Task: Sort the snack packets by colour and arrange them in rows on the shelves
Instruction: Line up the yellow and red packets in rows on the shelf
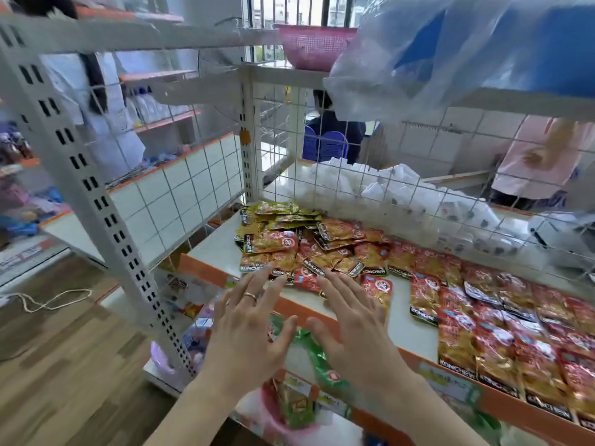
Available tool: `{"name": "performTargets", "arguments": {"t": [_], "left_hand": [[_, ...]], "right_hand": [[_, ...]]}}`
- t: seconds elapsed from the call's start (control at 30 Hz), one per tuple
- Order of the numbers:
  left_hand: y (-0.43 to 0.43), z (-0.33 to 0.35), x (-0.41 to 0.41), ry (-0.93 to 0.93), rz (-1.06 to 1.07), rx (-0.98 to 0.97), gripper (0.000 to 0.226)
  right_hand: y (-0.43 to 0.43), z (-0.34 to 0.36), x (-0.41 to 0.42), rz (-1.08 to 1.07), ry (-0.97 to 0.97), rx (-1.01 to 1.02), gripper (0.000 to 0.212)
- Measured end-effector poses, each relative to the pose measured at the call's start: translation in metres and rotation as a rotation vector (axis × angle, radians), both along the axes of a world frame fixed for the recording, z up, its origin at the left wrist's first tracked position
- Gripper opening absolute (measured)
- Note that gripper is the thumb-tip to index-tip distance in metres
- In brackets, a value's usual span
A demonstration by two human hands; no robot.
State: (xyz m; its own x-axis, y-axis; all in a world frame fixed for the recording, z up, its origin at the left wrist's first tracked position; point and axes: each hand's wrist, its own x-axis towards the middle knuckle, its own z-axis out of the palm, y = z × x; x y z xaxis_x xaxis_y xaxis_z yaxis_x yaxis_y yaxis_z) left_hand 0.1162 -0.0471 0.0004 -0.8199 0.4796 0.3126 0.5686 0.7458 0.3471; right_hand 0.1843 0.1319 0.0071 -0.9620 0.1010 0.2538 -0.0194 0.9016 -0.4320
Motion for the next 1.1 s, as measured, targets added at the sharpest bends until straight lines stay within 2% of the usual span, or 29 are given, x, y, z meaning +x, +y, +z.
{"name": "performTargets", "arguments": {"t": [0.27,0.53,0.73,0.9,1.1], "left_hand": [[-0.032,-0.022,-0.043,-0.055,-0.146,-0.014,0.066],[-0.022,-0.036,-0.069,-0.087,-0.185,-0.009,0.069],[-0.004,-0.06,-0.107,-0.095,-0.159,-0.111,0.068],[0.015,-0.077,-0.134,-0.091,-0.146,-0.196,0.067],[0.023,-0.083,-0.161,-0.066,-0.083,-0.209,0.073]], "right_hand": [[-0.045,-0.011,-0.021,-0.105,-0.061,0.006,0.067],[-0.025,-0.029,-0.038,-0.254,-0.232,0.029,0.064],[0.014,-0.052,-0.063,-0.458,-0.41,0.039,0.067],[0.034,-0.061,-0.084,-0.437,-0.581,-0.023,0.069],[0.018,-0.062,-0.104,-0.368,-0.519,-0.022,0.069]]}}
